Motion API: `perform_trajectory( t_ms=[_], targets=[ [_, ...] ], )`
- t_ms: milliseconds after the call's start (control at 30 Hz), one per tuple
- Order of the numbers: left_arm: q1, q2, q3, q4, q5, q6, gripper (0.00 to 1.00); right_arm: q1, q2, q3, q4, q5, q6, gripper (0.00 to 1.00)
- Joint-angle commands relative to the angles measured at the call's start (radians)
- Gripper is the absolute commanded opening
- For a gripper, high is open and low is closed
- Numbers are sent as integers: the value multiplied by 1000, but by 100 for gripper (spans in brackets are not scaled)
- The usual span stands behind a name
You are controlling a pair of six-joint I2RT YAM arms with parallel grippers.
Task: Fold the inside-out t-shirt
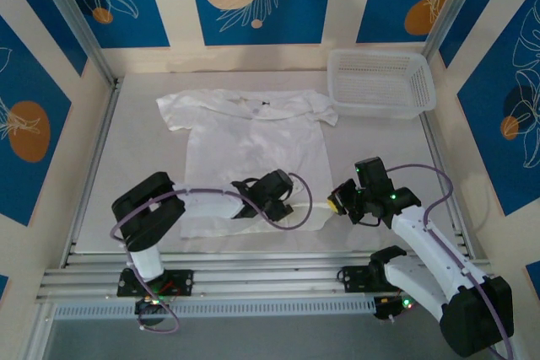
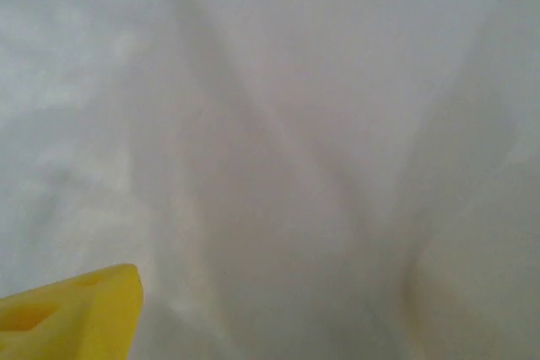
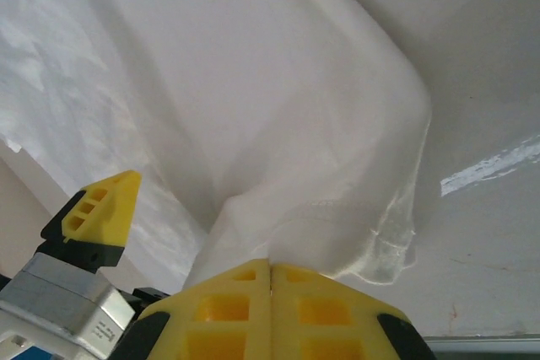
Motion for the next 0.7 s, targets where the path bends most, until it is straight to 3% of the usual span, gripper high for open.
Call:
perform_trajectory(
  t_ms=[0,400,667],
  targets=[
    [17,-53,-49,-68,13,22,84,-9,-20,9,-41,-18,0,0],
    [26,-207,-174,-139,-83,-89,82,-17,-29,-1,-49,-15,-2,0],
    [77,-289,-247,-129,-58,-149,81,-19,-38,-6,-55,-17,-1,0]
  ],
)
